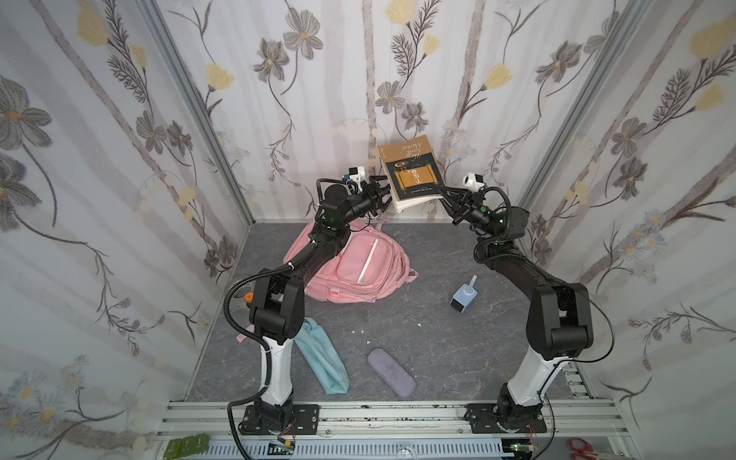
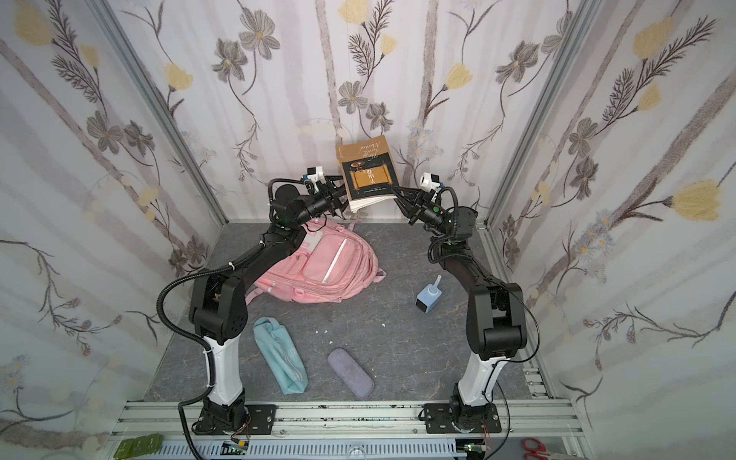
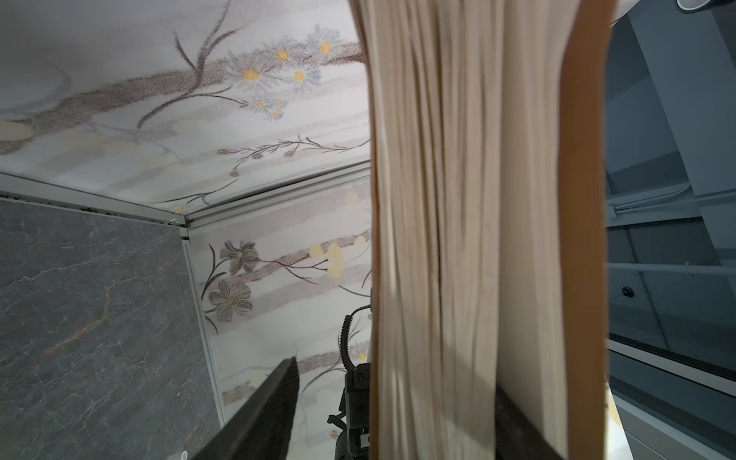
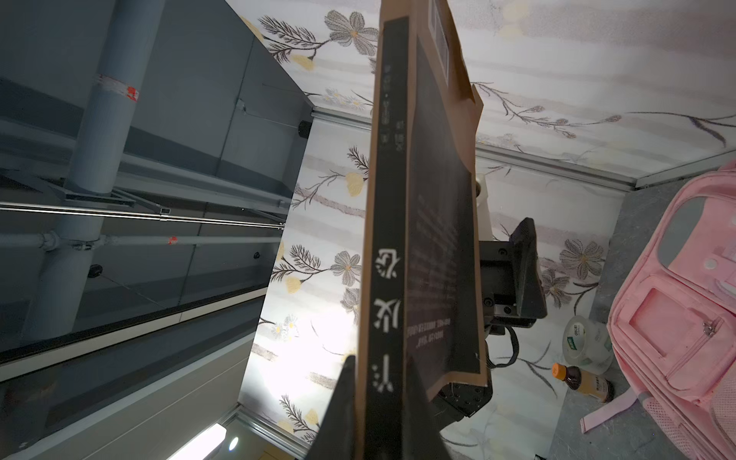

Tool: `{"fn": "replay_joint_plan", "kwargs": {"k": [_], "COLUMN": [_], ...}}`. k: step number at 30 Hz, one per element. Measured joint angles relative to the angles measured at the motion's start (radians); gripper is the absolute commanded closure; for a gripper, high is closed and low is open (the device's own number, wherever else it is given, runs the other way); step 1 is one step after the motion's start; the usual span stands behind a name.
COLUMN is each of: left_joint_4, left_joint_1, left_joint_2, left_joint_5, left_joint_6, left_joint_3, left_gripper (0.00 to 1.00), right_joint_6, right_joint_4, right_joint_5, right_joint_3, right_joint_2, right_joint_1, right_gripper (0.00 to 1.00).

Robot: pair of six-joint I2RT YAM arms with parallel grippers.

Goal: Pack the student bag

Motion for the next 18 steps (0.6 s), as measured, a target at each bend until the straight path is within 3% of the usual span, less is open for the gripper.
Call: {"fn": "replay_joint_plan", "kwargs": {"k": [6, 7, 8, 11, 14, 18], "left_joint_4": [-0.001, 0.0, 0.0, 0.223, 0.48, 0.596], "left_joint_1": [0.023, 0.027, 0.031, 0.03, 0.029, 0.025], "left_joint_2": [-0.004, -0.006, -0.01, -0.009, -0.022, -0.023], "left_joint_5": [0.001, 0.0, 0.0, -0.042, -0.021, -0.011], "left_joint_6": [0.0, 0.0, 0.002, 0.019, -0.096, -0.189], "left_joint_3": [-0.002, -0.004, -0.008, -0.016, -0.016, -0.016], "left_gripper": [0.33, 0.08, 0.0, 0.0, 0.0, 0.0], "right_joint_6": [0.0, 0.0, -0.001, -0.005, -0.012, -0.011], "right_joint_4": [0.001, 0.001, 0.001, 0.0, 0.001, -0.005], "right_joint_5": [-0.002, 0.0, 0.003, 0.021, 0.022, 0.026], "right_joint_3": [-0.029, -0.031, -0.031, -0.03, -0.027, -0.016], "right_joint_2": [0.0, 0.0, 0.0, 0.0, 0.0, 0.001], "right_joint_1": [-0.036, -0.04, -0.046, -0.048, -0.037, -0.008], "right_gripper": [1.0, 1.0, 1.0, 1.0, 1.0, 1.0]}}
